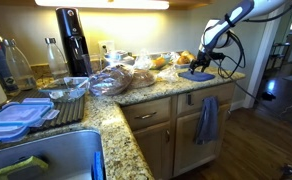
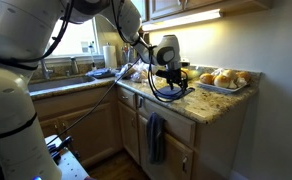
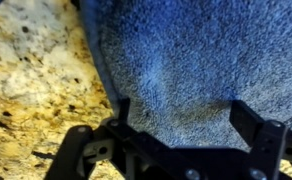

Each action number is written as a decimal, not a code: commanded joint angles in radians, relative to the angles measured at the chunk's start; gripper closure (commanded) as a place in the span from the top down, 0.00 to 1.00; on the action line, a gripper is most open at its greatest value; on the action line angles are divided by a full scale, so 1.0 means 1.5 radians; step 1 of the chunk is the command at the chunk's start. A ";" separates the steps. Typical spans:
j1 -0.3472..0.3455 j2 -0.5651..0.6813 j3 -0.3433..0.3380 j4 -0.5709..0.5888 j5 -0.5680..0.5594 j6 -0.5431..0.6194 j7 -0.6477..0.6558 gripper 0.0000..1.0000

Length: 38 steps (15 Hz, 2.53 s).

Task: Take the cloth and hang it on the drawer

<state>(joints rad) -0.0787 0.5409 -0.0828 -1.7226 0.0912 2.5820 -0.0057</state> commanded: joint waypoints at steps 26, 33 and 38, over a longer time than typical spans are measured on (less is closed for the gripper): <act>-0.004 -0.173 0.043 -0.184 -0.031 0.021 -0.069 0.09; 0.055 -0.282 0.068 -0.332 -0.063 0.027 -0.051 0.09; 0.063 -0.263 0.075 -0.319 -0.056 0.013 -0.060 0.10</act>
<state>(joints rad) 0.0174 0.1460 0.0274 -2.2031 0.0082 2.6048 -0.0971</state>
